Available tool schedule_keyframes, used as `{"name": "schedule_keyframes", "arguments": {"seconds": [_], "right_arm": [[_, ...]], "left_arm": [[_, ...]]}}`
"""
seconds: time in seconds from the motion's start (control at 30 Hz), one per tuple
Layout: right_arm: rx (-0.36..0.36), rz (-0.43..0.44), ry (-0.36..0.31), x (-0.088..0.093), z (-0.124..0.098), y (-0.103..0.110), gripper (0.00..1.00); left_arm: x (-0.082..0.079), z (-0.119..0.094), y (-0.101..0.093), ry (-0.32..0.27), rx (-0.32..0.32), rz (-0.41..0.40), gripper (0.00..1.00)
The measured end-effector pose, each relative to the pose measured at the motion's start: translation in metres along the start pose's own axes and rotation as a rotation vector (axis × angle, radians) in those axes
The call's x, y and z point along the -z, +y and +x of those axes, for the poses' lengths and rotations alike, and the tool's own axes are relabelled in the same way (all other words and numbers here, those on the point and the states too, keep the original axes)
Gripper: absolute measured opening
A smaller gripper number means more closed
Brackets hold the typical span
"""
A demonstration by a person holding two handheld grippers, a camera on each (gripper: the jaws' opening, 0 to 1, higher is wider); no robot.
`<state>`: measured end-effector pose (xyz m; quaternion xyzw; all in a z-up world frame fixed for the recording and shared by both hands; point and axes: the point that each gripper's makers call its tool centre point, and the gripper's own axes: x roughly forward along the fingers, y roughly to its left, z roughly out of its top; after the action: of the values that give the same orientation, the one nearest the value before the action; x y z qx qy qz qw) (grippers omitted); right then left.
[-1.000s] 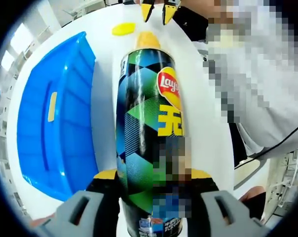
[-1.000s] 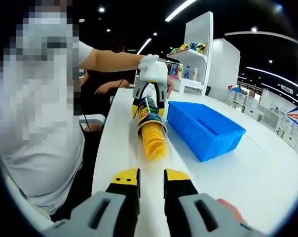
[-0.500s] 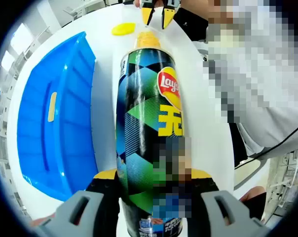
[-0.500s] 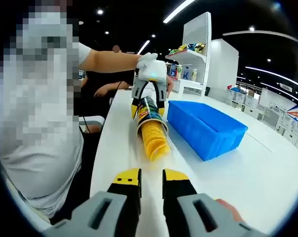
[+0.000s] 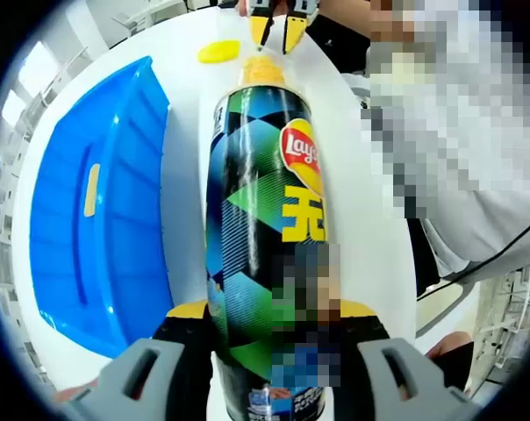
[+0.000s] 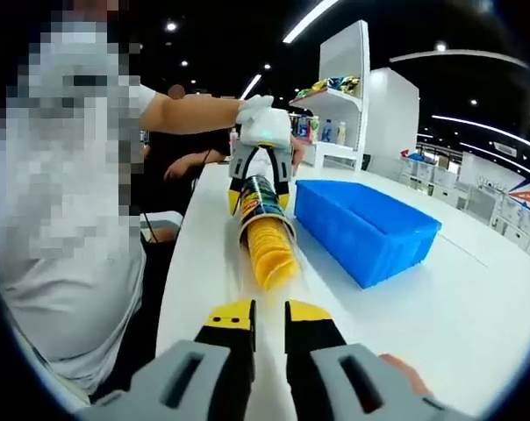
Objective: Open the lid of the chip container on the table, take out the chips, place them into the box in front of the container, and close the lid
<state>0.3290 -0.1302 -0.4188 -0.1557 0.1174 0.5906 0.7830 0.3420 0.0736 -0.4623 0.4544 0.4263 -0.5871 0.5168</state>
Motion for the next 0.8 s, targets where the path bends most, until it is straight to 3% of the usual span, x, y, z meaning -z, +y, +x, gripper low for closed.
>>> {"name": "schedule_keyframes", "arguments": {"seconds": [0.3, 0.8], "right_arm": [[0.015, -0.017, -0.006, 0.0042, 0.0010, -0.0040, 0.02], [0.033, -0.028, -0.021, 0.0039, 0.0013, -0.0087, 0.01]], "left_arm": [[-0.0002, 0.0003, 0.0000, -0.005, 0.001, -0.001, 0.53], [-0.0022, 0.0011, -0.0008, -0.001, 0.002, 0.004, 0.53]]}}
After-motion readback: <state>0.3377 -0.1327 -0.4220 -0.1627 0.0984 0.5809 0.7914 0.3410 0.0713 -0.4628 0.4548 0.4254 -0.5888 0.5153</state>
